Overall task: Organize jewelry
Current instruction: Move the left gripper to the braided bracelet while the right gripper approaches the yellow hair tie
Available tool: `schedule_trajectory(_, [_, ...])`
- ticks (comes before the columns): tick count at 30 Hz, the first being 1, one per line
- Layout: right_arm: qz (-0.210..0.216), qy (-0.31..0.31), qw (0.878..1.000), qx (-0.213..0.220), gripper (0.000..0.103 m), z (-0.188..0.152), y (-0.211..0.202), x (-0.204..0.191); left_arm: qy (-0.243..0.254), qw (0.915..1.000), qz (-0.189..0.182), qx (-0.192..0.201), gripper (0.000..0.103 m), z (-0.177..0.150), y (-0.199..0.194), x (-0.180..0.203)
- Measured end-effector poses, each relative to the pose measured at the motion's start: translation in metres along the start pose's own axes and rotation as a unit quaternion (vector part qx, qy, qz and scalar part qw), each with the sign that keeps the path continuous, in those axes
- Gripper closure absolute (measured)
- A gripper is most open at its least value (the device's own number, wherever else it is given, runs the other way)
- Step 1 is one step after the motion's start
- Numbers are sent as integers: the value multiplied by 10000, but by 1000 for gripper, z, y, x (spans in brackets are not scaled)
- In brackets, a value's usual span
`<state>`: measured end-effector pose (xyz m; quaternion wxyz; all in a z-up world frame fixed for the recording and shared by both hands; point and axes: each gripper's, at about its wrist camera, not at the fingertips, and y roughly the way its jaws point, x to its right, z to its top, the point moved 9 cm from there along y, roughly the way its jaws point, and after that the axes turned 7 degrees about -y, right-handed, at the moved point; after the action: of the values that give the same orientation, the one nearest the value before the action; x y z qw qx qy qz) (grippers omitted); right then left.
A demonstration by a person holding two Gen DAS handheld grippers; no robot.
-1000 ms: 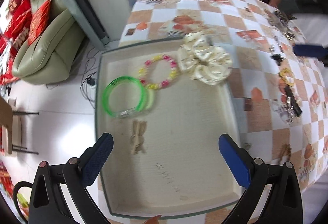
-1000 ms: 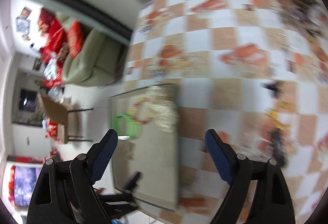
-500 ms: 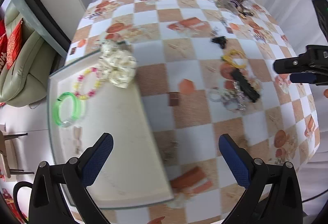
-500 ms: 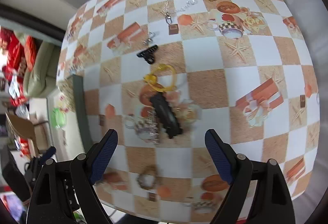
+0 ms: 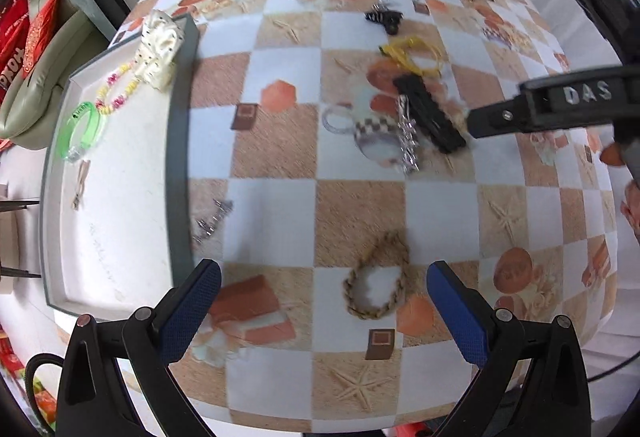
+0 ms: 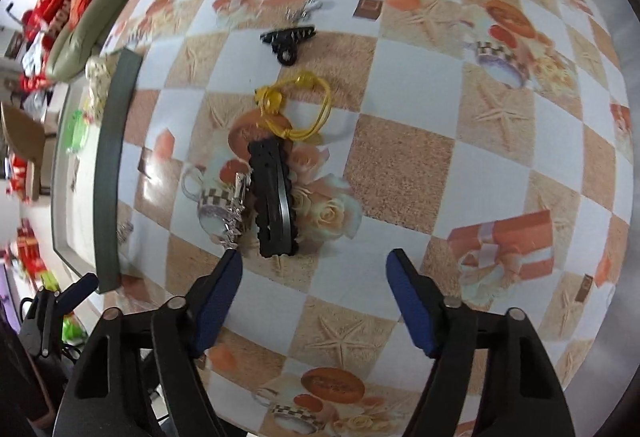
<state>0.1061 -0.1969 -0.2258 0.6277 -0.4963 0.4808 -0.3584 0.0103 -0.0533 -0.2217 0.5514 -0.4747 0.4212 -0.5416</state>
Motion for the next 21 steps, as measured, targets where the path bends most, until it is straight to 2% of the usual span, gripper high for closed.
schedule_trajectory(2, [-28, -110, 9999, -84, 32, 0, 9, 0, 3, 10000, -56, -25, 0, -4, 4, 4])
schedule_trajectory(6, [-90, -205, 9997, -102, 34, 4, 18, 0, 190, 9998, -23, -69, 0, -12, 18, 14])
schedule_trajectory(8, [-236, -176, 9996, 37, 34, 13, 16, 6, 257, 9996, 32, -63, 5, -13, 23, 16])
schedule_trajectory(12, [-184, 176, 9992, 315, 34, 40, 12, 18, 193, 9998, 24, -98, 6, -15, 35, 16])
schedule_trajectory(14, [-149, 283, 9985, 454, 34, 55, 12, 21, 159, 9998, 22, -145, 15, -15, 41, 16])
schedule_trajectory(16, [-164, 297, 9980, 530, 34, 65, 14, 21, 167, 9997, 21, -190, 16, -16, 46, 17])
schedule_trajectory(19, [-345, 169, 9980, 506, 40, 77, 22, 16, 201, 9997, 21, -118, 16, -17, 46, 19])
schedule_trajectory(20, [-478, 73, 9973, 553, 47, 80, 22, 14, 196, 9997, 14, -116, 17, -17, 46, 20])
schedule_trajectory(21, [-660, -42, 9964, 537, 50, 82, 23, 12, 178, 9998, 11, -116, 18, -18, 46, 21])
